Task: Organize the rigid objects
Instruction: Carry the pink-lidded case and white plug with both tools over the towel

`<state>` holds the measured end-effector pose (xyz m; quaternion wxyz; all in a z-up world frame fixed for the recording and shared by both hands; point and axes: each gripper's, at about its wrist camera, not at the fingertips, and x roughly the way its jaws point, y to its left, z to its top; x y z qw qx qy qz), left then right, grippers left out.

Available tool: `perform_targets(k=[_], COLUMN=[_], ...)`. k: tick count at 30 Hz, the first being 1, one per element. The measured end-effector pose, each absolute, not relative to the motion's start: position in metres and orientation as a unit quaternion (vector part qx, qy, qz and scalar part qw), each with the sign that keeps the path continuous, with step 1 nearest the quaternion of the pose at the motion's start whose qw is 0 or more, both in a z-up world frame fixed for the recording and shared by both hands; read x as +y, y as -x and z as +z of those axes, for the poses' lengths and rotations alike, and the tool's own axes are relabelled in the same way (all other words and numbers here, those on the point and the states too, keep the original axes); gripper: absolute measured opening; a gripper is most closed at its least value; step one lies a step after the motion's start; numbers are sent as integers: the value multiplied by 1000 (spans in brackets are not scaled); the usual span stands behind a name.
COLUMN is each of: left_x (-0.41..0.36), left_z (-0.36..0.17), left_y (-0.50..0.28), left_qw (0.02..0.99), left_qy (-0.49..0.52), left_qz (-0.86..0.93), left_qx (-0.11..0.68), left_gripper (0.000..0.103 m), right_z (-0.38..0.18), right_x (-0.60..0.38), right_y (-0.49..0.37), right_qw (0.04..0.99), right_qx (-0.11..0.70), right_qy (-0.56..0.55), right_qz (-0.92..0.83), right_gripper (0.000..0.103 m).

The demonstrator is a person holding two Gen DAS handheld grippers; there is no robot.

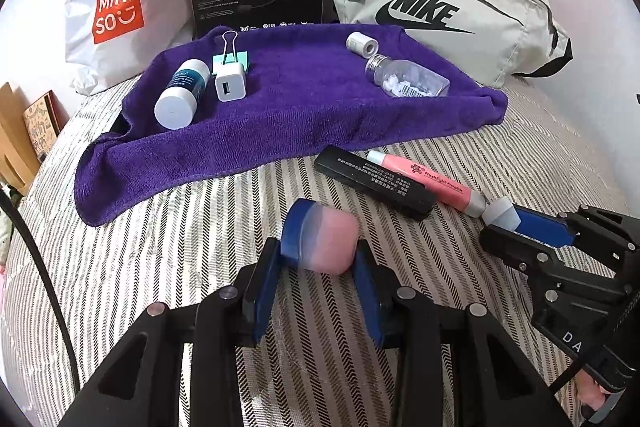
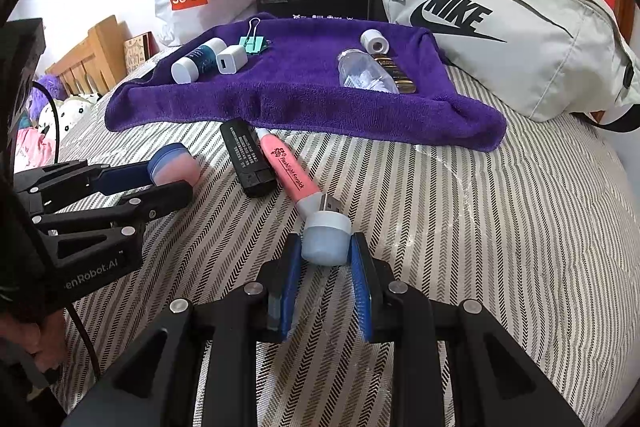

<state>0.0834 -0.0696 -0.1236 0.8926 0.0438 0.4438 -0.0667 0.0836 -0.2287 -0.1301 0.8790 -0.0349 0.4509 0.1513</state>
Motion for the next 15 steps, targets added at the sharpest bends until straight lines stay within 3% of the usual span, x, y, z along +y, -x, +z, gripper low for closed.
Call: perform_targets(k=[15], left_x=[-69], left_z=[-122], left_y=[-84], left_qw=[892], left_qy=[-42], left_qz=[-67], left_qx=[444], left_gripper=[35], right_z=[-130], right_x=[-224], right_y=[-82], right_qw=[881], right_qx=[448], right_qy=[56], right_qz=[142], right_gripper=[26])
